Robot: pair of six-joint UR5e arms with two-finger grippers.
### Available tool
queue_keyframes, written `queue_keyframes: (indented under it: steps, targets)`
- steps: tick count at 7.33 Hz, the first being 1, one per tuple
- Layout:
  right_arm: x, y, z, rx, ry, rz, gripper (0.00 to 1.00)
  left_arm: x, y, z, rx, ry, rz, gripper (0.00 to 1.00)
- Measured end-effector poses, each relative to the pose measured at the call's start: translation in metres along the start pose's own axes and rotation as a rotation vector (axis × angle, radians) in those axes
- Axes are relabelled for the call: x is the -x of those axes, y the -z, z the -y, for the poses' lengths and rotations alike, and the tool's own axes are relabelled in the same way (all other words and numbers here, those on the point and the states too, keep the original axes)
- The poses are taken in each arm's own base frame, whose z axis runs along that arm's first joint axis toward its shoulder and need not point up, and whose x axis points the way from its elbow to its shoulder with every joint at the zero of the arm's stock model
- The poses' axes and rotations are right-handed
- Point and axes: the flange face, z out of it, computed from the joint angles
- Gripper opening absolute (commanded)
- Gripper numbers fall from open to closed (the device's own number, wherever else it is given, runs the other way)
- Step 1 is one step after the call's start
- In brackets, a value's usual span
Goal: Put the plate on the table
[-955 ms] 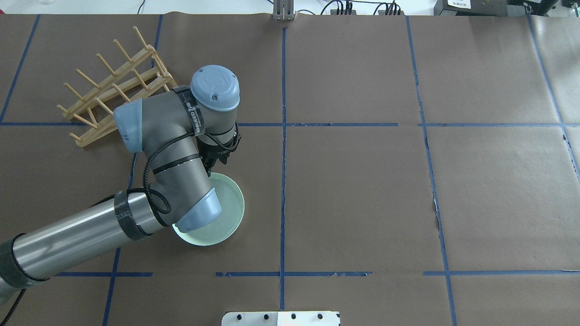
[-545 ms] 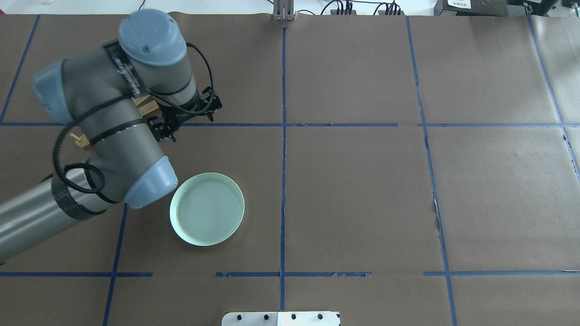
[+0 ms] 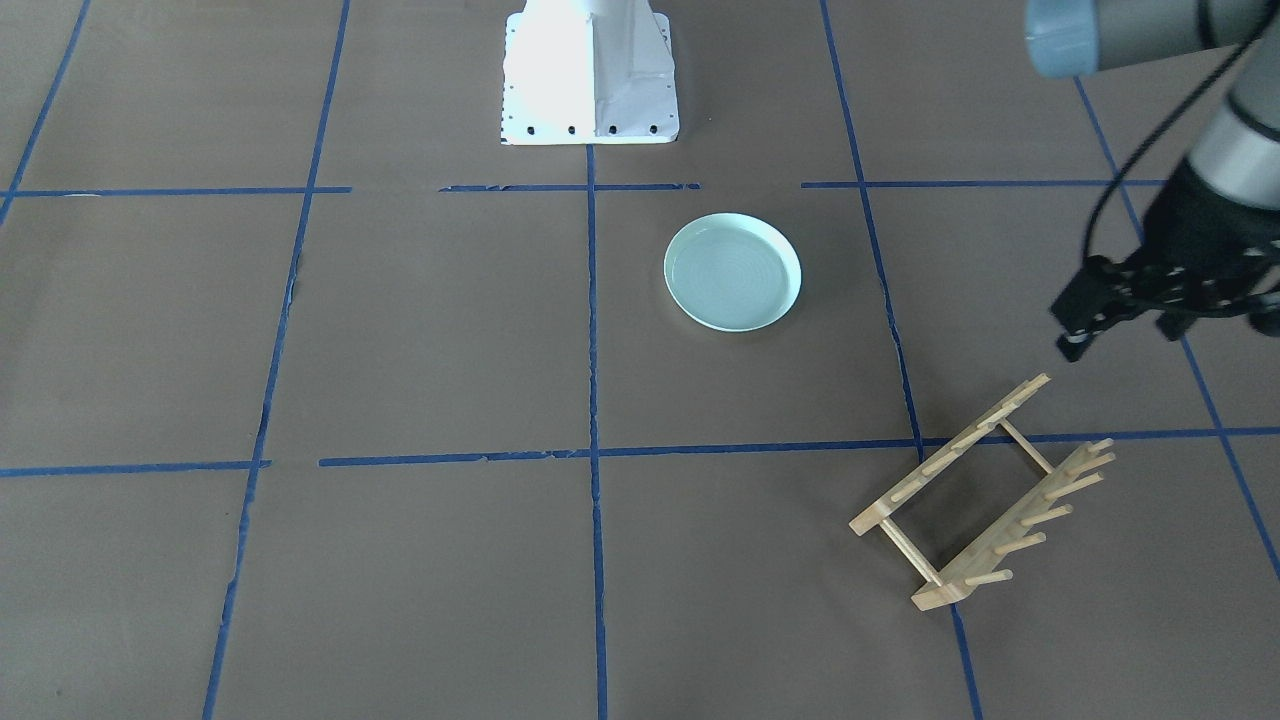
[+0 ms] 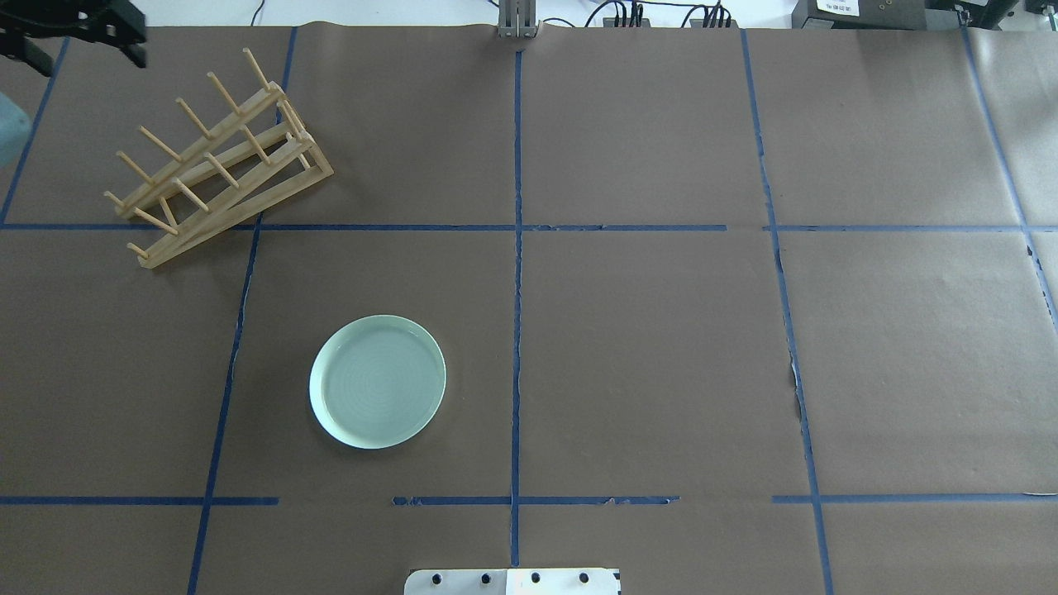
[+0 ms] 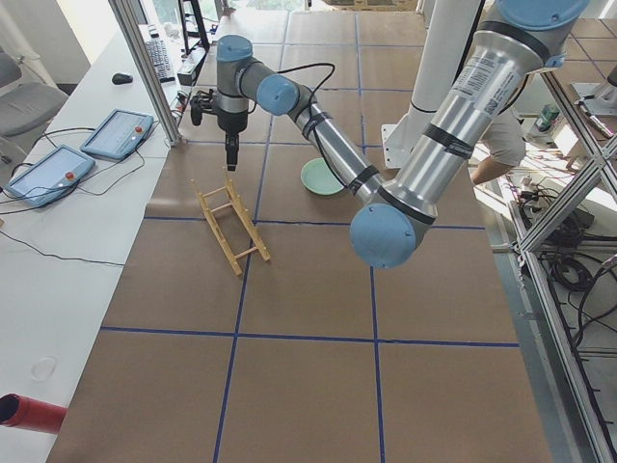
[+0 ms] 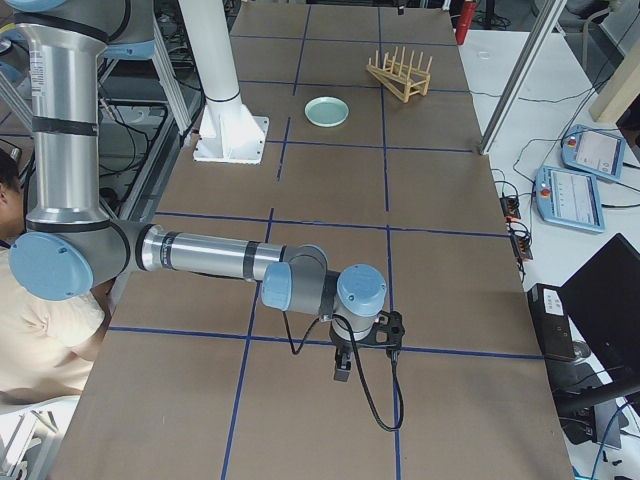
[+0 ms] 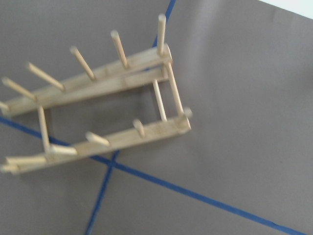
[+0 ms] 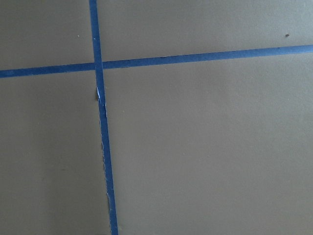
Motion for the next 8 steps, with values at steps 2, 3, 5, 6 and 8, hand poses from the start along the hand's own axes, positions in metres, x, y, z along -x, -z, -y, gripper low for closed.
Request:
queue_keyframes:
  steps: [2, 3, 5, 6, 8]
  targets:
    - [0.000, 0.000, 0.000, 0.000, 0.000, 0.000, 1.00, 0.190, 0.020, 0.001, 0.015, -0.164, 0.050, 1.00]
    - [0.000, 0.000, 0.000, 0.000, 0.000, 0.000, 1.00, 0.277, 0.020, -0.007, 0.041, -0.173, 0.053, 1.00]
    - [0.000, 0.000, 0.000, 0.000, 0.000, 0.000, 1.00, 0.377, -0.022, -0.059, 0.139, -0.095, 0.027, 1.00]
    - [0.000, 0.000, 0.000, 0.000, 0.000, 0.000, 1.00, 0.399, -0.038, -0.084, 0.172, -0.065, 0.019, 1.00]
    - [0.000, 0.000, 0.000, 0.000, 0.000, 0.000, 1.00, 0.408, -0.049, -0.108, 0.181, -0.047, -0.023, 1.00]
